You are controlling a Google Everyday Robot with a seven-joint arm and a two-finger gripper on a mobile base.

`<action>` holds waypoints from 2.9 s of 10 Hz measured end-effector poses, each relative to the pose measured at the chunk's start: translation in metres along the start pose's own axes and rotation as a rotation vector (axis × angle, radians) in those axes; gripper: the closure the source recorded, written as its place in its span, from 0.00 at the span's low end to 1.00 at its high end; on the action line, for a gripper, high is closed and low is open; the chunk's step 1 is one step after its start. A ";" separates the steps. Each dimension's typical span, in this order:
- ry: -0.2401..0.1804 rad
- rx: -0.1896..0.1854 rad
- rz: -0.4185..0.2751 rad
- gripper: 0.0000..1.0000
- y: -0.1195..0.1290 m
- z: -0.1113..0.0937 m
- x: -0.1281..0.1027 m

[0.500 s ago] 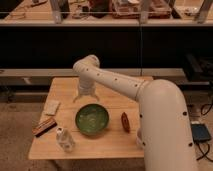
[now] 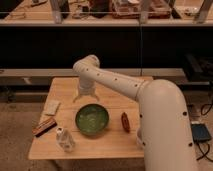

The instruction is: Place the eraser on the white sponge

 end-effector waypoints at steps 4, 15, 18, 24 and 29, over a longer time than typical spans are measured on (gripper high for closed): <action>0.000 0.000 0.000 0.20 0.000 0.000 0.000; 0.000 0.000 0.000 0.20 0.000 0.000 0.000; 0.053 0.014 -0.057 0.20 -0.011 -0.003 0.007; 0.177 0.045 -0.301 0.20 -0.058 -0.005 0.011; 0.384 0.111 -0.542 0.20 -0.116 -0.007 0.018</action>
